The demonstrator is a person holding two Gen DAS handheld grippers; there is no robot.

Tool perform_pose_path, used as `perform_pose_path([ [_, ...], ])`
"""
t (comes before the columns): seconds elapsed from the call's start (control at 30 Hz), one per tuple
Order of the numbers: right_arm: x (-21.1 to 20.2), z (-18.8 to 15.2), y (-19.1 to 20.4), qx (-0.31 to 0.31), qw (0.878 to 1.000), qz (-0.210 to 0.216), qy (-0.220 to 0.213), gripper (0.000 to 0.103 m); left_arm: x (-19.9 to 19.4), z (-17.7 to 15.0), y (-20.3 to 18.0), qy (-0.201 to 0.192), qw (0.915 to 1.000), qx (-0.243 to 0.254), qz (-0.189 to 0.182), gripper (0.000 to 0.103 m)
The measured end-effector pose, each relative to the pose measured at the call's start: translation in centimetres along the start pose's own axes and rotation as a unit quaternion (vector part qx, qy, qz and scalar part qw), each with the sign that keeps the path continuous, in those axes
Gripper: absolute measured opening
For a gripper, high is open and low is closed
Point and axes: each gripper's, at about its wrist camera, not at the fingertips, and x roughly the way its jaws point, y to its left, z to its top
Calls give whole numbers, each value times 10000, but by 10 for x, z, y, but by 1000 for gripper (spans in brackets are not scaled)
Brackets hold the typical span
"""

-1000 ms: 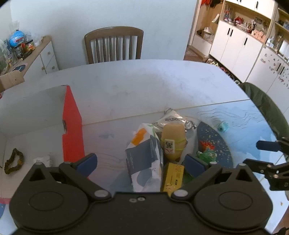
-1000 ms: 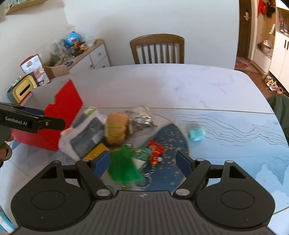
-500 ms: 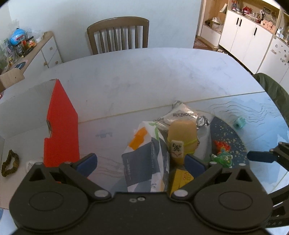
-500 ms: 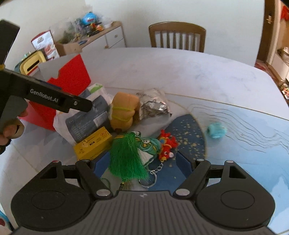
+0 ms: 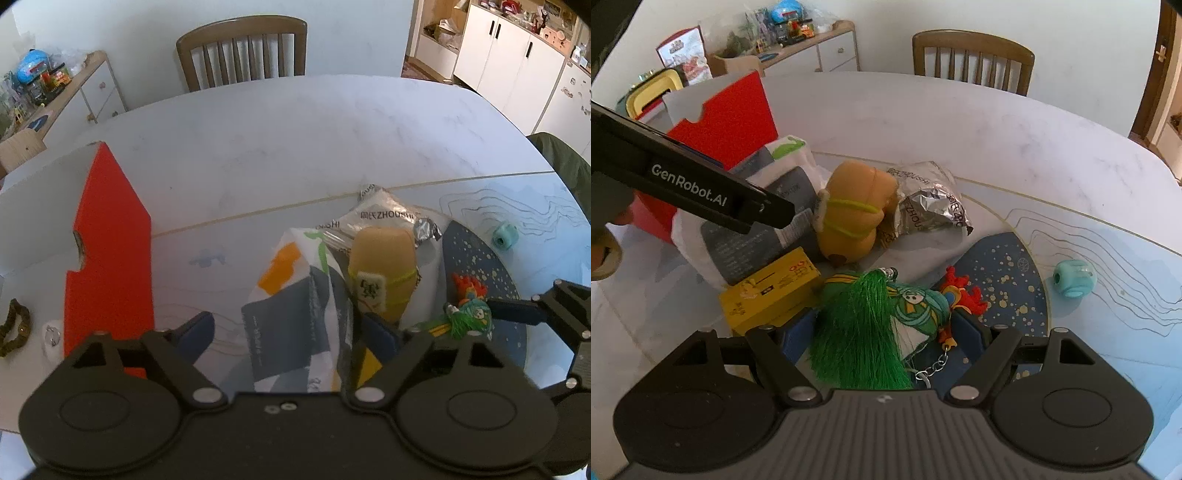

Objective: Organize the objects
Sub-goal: 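Grasp the white snack bag with the left tool while the right tool grasps the green tassel plush, then carry the snack bag with the left tool while the right tool carries the green plush into the box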

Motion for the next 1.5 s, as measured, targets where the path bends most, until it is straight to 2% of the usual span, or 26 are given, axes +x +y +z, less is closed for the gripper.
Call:
perform_pose_path([
  [0.33,5,0,7,-204,9996,-177,41,80,3,-3,3,102,9996,-104,-231,56],
  [0.47,5,0,8,-223,9995,-223,36,80,2,-5,5,70,9995,-132,-268,48],
  [0.53,5,0,10,-254,9994,-236,37,78,0,-5,6,52,9993,-158,-346,38],
  [0.63,4,0,11,-266,9993,-266,30,75,-3,-5,6,-13,9992,-144,-366,33],
  [1.07,-25,7,9,-62,9989,-386,-241,72,-40,-9,13,-191,9977,-247,-604,32],
  [1.5,-90,40,21,109,9983,-97,-562,72,-88,-6,44,-323,9945,-530,-840,32],
])
